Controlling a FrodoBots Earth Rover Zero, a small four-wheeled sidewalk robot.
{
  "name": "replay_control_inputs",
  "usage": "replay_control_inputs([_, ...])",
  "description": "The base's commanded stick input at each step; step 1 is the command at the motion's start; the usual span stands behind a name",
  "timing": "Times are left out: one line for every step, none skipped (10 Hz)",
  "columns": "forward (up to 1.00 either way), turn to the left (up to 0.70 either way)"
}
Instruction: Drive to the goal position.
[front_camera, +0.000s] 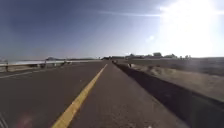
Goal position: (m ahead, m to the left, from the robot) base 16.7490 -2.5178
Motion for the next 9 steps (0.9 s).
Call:
replay_control_inputs([0.70,0.00])
replay_control_inputs([0.70,0.00])
replay_control_inputs([0.70,0.00])
replay_control_inputs([0.70,0.00])
replay_control_inputs([0.70,0.00])
replay_control_inputs([0.70,0.00])
replay_control_inputs([0.70,0.00])
replay_control_inputs([0.70,0.00])
replay_control_inputs([0.70,0.00])
